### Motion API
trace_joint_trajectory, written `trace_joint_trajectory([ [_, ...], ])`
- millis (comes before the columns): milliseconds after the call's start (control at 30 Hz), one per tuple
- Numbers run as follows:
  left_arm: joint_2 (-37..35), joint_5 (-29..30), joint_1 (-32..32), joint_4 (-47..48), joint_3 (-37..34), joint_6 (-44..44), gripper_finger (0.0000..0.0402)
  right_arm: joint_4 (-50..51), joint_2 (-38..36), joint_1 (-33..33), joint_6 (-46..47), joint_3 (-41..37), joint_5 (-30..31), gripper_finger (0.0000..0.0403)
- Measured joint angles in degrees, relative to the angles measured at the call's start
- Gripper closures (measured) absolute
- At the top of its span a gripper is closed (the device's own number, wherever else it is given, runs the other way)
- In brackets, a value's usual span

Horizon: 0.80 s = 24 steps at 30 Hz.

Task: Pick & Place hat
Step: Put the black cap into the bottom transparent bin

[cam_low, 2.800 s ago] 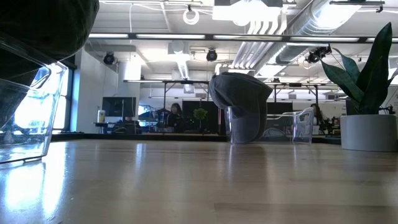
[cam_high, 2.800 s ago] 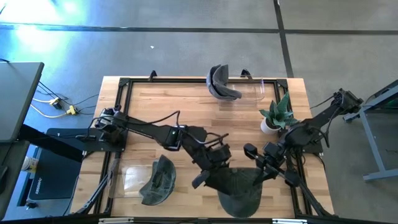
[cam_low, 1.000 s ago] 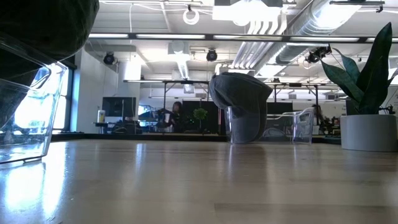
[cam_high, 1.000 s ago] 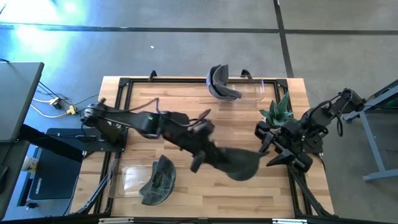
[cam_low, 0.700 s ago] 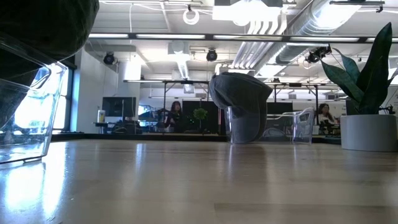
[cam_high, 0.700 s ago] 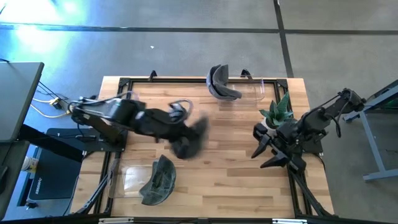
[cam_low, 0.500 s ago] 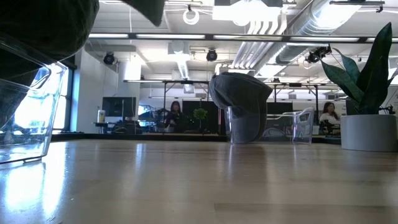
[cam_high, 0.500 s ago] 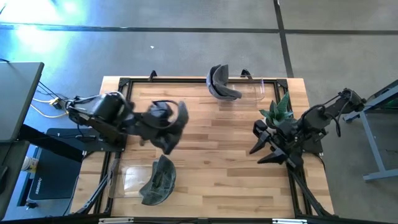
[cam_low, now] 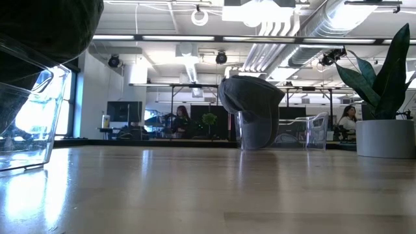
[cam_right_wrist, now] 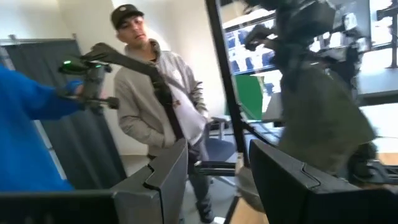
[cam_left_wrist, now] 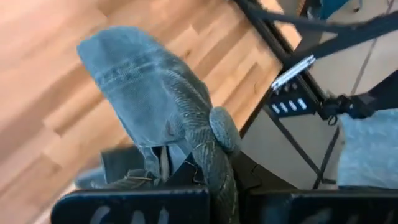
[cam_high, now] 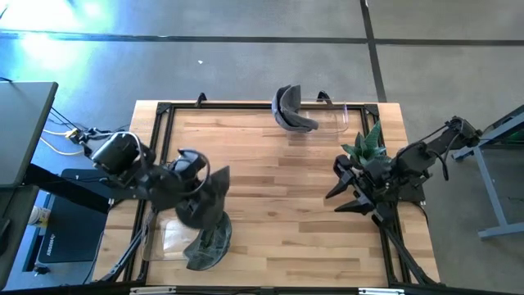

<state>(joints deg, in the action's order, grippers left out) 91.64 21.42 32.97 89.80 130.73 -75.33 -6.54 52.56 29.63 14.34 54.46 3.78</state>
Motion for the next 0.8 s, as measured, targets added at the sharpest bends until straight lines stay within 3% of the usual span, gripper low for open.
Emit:
trace_joint_trajectory([
  [233,-0.09,-7.4,1.71,0.15,-1.55,-7.06,0.0401,0.01,0.0,0.0,0.17,0.0,1.03,0.0235],
  [367,-0.62,-8.72,2.76,-0.11,-2.87,-7.45,0.0401,0.05,0.0,0.0,0.17,0.0,0.38,0.0234],
  [633,-5.21,-21.64,2.71,0.43,-25.33,-12.12,0.0401,0.0,0.0,0.0,0.17,0.0,0.24,0.0237],
  [733,-6.1,-19.98,3.19,0.36,-31.28,-14.97,0.0401,0.02,0.0,-0.01,0.22,0.0,-0.08,0.0237],
  [800,-6.04,-15.0,4.39,0.31,-33.64,-17.87,0.0401,0.02,0.0,0.0,0.72,0.0,-0.1,0.0237],
])
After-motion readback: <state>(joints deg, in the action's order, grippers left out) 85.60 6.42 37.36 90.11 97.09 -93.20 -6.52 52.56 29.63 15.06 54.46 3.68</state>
